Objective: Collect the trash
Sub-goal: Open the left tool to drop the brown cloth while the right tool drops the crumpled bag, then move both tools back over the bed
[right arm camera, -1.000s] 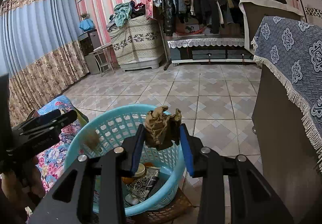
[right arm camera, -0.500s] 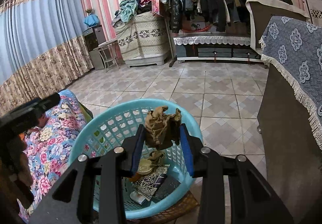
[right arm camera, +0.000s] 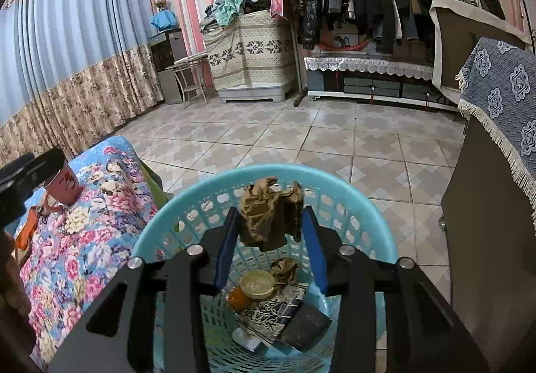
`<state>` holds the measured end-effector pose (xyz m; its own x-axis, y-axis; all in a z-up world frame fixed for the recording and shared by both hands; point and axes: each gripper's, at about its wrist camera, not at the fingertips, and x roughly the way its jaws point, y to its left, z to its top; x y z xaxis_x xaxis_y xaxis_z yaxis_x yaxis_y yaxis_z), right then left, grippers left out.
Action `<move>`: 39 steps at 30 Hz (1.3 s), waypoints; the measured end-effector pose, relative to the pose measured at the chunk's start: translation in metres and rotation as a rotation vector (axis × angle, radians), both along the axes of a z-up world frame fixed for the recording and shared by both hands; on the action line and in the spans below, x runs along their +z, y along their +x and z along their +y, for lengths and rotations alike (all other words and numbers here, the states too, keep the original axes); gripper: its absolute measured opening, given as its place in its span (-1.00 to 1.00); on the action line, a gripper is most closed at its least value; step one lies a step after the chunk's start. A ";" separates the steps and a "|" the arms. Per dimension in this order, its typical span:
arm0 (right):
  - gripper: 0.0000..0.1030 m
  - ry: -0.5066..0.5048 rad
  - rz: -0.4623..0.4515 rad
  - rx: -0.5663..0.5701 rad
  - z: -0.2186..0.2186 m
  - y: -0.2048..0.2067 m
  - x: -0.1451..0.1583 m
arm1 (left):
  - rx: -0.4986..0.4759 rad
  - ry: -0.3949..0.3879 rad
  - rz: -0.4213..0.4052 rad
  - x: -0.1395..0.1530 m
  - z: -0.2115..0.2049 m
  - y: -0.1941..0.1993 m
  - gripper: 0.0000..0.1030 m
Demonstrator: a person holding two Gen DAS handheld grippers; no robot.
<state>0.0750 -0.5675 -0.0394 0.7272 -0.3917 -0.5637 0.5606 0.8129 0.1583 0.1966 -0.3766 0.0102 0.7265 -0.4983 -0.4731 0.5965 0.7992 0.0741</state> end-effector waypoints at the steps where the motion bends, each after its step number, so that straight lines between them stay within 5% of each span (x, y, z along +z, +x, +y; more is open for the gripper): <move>1: -0.14 0.003 0.002 -0.002 0.000 0.002 0.000 | 0.008 -0.002 0.005 0.000 0.004 0.002 0.89; 6: 0.41 -0.021 -0.002 -0.017 0.004 0.006 0.004 | 0.042 -0.026 0.029 0.002 0.023 0.006 0.89; 14: 0.86 -0.080 -0.030 -0.042 0.020 0.004 0.022 | 0.099 -0.064 0.021 0.017 0.064 0.014 0.89; 25: 0.91 -0.110 -0.073 -0.003 0.073 0.012 0.046 | 0.207 -0.100 0.013 0.029 0.145 0.008 0.89; 39: 0.91 -0.116 -0.094 0.267 0.209 0.071 0.056 | 0.433 -0.043 0.031 0.011 0.281 0.017 0.89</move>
